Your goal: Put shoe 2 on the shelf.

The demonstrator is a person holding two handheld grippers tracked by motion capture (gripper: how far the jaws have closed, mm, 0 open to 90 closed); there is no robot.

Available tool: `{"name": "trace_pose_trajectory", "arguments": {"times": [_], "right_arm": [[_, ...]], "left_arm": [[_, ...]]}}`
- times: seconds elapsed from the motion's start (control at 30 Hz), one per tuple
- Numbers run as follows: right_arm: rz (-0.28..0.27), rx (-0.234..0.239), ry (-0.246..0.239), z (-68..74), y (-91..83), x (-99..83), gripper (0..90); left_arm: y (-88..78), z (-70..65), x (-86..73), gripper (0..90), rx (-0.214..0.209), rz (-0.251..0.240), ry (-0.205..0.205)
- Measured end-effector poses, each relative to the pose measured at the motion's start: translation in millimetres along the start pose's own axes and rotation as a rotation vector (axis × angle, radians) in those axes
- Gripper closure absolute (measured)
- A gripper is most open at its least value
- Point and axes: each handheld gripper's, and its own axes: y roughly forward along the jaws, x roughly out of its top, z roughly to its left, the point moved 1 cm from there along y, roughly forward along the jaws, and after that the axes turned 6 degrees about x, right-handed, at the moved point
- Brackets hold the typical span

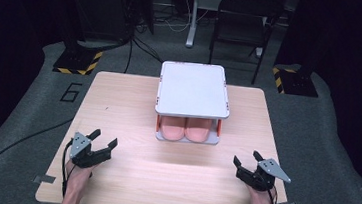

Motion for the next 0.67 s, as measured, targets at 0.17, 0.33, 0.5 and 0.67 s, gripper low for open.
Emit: {"name": "trace_pose_trajectory", "arguments": {"times": [0.17, 0.33, 0.5, 0.67], "right_arm": [[0.000, -0.003, -0.004, -0.9, 0.0, -0.4, 18.5], [0.006, -0.006, 0.012, -2.1, 0.7, -1.4, 18.5], [0.013, -0.009, 0.003, -3.3, 0.7, -2.1, 18.5], [0.037, -0.038, 0.001, -6.2, 2.5, -3.8, 17.2]], "left_arm": [[-1.5, 2.6, -0.5, 22.1, 0.015, -0.001, -0.019], [-3.6, 4.4, -0.7, 23.5, 0.015, -0.005, -0.012], [-2.6, 2.1, -1.9, 23.9, 0.008, 0.005, -0.006], [-1.6, 1.6, -2.5, 24.4, 0.013, 0.008, 0.000]]}}
